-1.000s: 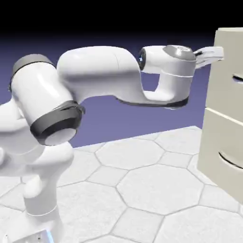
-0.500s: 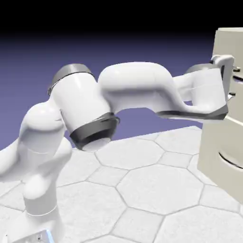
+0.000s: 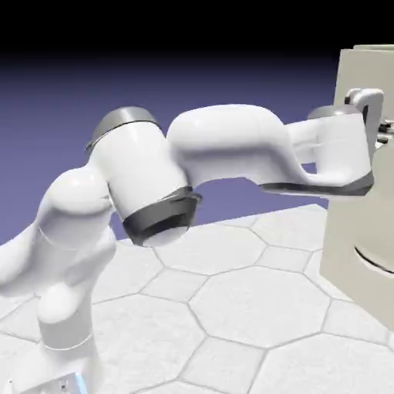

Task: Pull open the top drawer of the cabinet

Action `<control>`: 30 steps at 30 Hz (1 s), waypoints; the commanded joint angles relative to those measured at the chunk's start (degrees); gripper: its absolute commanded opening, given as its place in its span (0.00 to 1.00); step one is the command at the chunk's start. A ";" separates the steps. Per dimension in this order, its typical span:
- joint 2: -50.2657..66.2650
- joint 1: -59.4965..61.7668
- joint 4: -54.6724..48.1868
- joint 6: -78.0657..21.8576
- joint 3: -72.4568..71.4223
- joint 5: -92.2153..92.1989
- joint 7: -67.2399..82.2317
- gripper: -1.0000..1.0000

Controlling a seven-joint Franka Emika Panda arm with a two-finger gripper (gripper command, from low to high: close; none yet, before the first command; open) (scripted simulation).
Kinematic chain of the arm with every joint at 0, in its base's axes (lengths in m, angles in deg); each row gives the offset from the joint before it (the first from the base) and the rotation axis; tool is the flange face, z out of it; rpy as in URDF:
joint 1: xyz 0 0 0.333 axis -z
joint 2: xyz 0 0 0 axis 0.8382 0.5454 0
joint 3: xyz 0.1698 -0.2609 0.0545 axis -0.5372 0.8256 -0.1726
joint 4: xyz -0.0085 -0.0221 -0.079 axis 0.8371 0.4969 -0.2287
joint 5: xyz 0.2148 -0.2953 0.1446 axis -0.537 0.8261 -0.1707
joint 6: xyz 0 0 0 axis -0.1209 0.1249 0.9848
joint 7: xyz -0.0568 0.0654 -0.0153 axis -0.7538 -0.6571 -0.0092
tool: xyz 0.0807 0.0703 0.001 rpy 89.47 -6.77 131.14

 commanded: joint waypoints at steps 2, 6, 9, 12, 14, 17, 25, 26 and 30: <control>0.30 4.16 3.61 -0.67 -3.08 0.50 -0.88 0.00; 0.28 12.46 10.49 -1.80 -9.34 0.97 -1.95 0.00; -0.32 18.69 15.47 -2.42 -14.05 0.93 -2.21 0.00; -1.41 24.92 20.38 -2.84 -18.73 0.58 -2.07 0.00; -2.41 29.07 23.63 -2.98 -21.79 0.18 -1.78 0.00; -4.27 35.30 28.46 -2.94 -26.27 -0.67 -1.11 0.00; -11.00 51.91 40.72 -0.71 -37.17 -4.17 1.46 0.00; -11.97 53.98 42.14 -0.16 -38.39 -4.71 1.81 0.00; -13.80 57.78 44.54 1.17 -40.48 -5.78 2.45 1.00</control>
